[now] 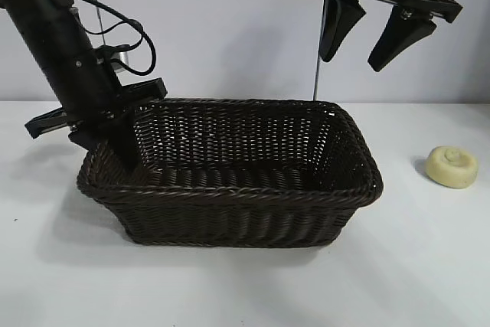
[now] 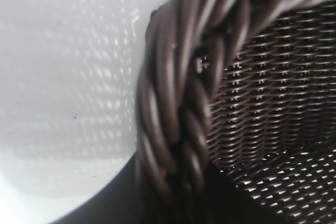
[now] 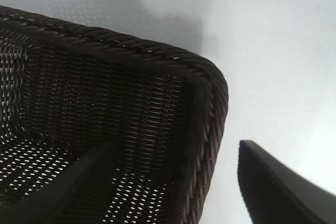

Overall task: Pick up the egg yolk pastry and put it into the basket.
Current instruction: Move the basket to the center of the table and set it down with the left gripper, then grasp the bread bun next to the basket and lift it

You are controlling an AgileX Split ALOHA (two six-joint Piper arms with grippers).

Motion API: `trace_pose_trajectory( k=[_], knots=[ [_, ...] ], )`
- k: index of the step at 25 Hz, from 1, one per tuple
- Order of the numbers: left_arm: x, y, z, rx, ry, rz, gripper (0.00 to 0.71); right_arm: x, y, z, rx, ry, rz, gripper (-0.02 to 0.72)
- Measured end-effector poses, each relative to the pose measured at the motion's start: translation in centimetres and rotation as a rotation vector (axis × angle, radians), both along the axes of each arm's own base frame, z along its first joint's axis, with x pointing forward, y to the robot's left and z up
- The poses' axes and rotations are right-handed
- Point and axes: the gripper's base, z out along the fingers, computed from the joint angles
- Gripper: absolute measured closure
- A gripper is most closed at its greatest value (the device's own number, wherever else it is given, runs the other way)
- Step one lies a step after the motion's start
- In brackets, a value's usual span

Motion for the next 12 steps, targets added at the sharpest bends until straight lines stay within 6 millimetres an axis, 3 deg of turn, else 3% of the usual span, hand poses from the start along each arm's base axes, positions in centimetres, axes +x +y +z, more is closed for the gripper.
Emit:
trace_pose_trajectory(
  k=[8, 12],
  knots=[
    [-1.6, 1.5, 8.0, -0.043, -0.166, 0.014, 0.148, 0.0, 0.0, 0.0, 0.000, 0.002, 0.000, 0.209],
    [-2.6, 1.3, 10.3, -0.106, -0.213, 0.041, 0.148, -0.1, 0.0, 0.0, -0.003, 0.017, 0.004, 0.209]
  ],
)
